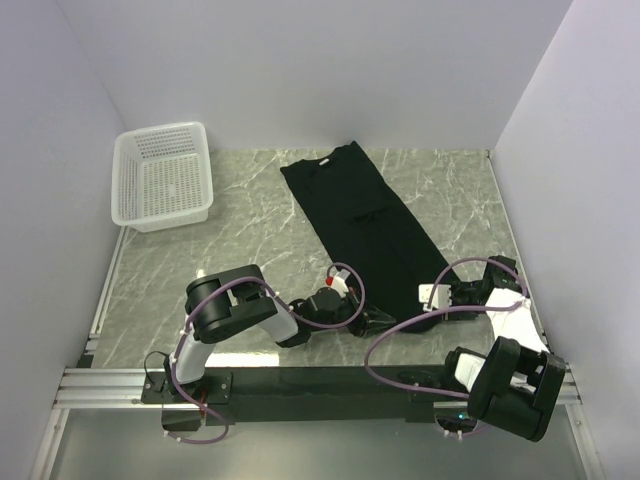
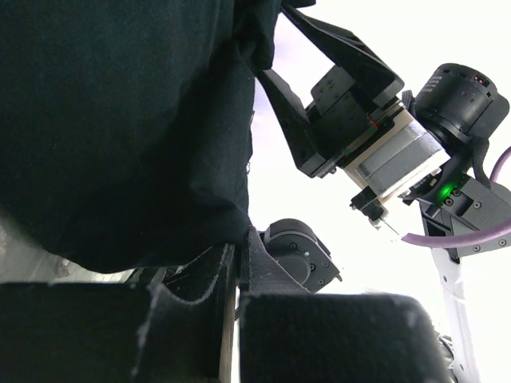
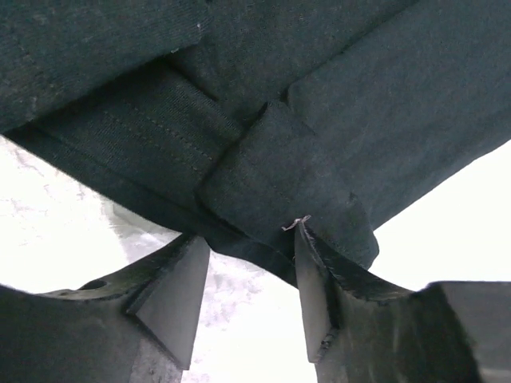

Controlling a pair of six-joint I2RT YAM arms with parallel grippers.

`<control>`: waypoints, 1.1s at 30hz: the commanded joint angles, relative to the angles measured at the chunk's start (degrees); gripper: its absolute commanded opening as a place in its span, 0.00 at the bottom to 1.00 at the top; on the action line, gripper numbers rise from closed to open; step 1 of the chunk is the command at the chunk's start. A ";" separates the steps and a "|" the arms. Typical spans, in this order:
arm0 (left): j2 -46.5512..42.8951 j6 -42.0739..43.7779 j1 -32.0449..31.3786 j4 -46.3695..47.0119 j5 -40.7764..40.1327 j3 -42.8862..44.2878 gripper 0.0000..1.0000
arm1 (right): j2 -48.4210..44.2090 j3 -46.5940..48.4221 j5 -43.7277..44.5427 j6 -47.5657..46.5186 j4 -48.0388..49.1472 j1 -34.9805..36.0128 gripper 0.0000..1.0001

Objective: Fold and stack the t-shirts
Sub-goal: Fold the T-shirt at the center of the board.

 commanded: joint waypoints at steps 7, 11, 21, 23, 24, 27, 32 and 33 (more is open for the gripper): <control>-0.94 -0.01 0.19 2.10 0.62 2.29 0.01 | -0.45 2.65 -2.95 -19.29 -2.92 0.40 0.41; -1.11 0.17 0.19 1.57 0.62 2.38 0.01 | -1.51 4.67 -3.92 -19.90 -7.56 0.48 0.36; -0.76 0.08 0.19 1.92 0.89 2.56 0.01 | -3.18 4.42 -3.75 -21.14 -10.66 0.40 0.19; -0.58 -0.01 0.19 2.01 0.89 2.56 0.01 | -3.44 3.54 -3.48 -21.05 -9.87 0.40 0.16; -0.58 -0.09 0.19 2.18 0.89 2.47 0.01 | -3.44 3.36 -3.48 -20.61 -9.61 0.40 0.16; -0.58 -0.27 0.19 2.44 0.89 2.29 0.01 | -3.62 2.83 -3.48 -19.82 -8.64 0.40 0.12; -1.63 -0.18 0.19 3.06 0.45 1.68 0.01 | -5.20 5.02 -5.58 -15.88 -9.42 0.48 0.00; -2.16 -0.01 0.27 3.06 0.27 1.24 0.01 | -5.38 6.07 -6.11 -14.91 -9.95 0.40 0.00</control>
